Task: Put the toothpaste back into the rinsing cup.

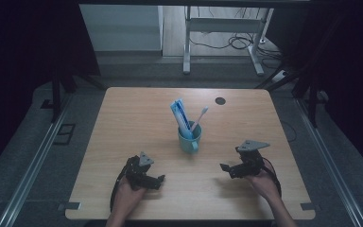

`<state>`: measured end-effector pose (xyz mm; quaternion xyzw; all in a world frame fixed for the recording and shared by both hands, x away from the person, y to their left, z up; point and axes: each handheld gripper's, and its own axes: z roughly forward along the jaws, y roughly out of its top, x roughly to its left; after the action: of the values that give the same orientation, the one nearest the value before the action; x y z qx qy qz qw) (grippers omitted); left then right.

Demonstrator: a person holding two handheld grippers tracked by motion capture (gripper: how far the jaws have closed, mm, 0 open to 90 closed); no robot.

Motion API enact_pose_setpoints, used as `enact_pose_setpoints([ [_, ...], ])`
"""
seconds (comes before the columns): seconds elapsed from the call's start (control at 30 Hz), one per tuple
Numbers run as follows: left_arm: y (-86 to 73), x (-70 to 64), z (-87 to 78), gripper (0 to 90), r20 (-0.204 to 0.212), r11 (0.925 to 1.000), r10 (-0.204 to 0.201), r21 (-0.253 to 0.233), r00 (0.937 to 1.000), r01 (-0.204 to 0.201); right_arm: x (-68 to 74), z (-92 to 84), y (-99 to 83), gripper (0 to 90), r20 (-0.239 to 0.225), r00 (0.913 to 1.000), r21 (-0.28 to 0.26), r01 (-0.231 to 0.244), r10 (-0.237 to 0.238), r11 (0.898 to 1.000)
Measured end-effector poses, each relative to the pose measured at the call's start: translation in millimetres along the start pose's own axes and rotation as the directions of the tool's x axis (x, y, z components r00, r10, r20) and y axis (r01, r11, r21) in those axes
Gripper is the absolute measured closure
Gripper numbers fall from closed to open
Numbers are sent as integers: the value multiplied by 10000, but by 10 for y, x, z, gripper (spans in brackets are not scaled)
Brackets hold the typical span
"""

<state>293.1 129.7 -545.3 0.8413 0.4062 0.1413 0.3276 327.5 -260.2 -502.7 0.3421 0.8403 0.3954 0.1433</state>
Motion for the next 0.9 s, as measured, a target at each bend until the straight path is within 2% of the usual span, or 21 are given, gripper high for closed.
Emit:
enact_pose_setpoints([
  [0.33, 1, -4, 0, 5, -35, 10000, -29, -3, 10000, 29, 3, 42, -251, 24, 66, 9999, 431, -81, 78, 9990],
  [0.73, 0, -7, -2, 7, -52, 10000, -20, -8, 10000, 20, 2, 111, -417, 18, 242, 9997, 940, -26, 3, 9956],
  [0.9, -1, -9, -2, 7, -59, 10000, -20, -10, 10000, 20, 6, 115, -435, 17, 305, 9995, 853, 96, -122, 9963],
])
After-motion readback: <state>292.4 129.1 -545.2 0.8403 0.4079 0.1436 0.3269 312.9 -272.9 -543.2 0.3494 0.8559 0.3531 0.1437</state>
